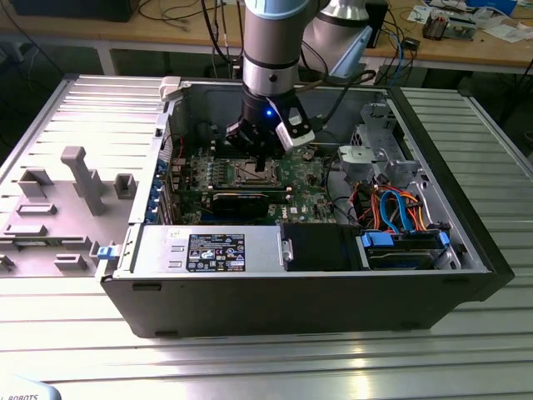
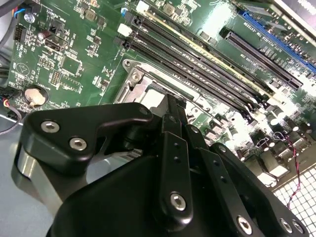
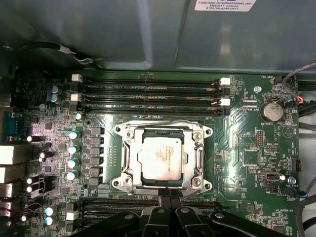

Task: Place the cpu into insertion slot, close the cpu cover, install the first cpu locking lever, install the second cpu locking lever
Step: 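Install the second cpu locking lever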

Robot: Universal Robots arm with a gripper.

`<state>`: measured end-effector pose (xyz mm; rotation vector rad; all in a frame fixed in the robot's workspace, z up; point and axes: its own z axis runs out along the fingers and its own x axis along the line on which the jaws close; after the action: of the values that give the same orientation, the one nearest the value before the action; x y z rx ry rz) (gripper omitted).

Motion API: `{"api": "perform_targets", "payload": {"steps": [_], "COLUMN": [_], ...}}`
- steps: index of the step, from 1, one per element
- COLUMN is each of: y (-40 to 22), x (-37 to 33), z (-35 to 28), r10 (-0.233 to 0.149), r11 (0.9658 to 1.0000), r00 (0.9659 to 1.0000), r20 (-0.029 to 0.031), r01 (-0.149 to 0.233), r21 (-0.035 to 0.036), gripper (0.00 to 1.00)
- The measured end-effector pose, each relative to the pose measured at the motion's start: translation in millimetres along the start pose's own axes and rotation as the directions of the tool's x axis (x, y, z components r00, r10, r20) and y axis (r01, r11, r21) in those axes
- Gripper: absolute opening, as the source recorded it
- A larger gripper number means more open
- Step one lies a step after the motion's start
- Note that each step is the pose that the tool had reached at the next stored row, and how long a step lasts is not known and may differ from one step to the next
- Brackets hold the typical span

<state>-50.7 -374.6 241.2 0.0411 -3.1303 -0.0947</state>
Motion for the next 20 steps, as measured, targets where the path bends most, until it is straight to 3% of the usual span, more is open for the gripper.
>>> {"api": "perform_targets", "payload": {"steps": [13, 14, 16, 20], "y": [-1.2, -2.0, -5.2, -13.5], "x": [0.0, -0.1, 0.0, 0.1], "z": [-0.1, -0.2, -0.4, -0.8], "r10": [0.000, 0.000, 0.000, 0.000], "r11": [1.0000, 1.0000, 0.9998, 0.9994], "r00": [1.0000, 1.0000, 1.0000, 1.0000], "r20": [-0.0004, -0.0020, -0.0046, -0.0048], "r01": [0.000, 0.000, 0.000, 0.000], "r21": [-0.0012, -0.0055, -0.0212, -0.0339], "gripper": [0.11, 0.11, 0.11, 0.11]}}
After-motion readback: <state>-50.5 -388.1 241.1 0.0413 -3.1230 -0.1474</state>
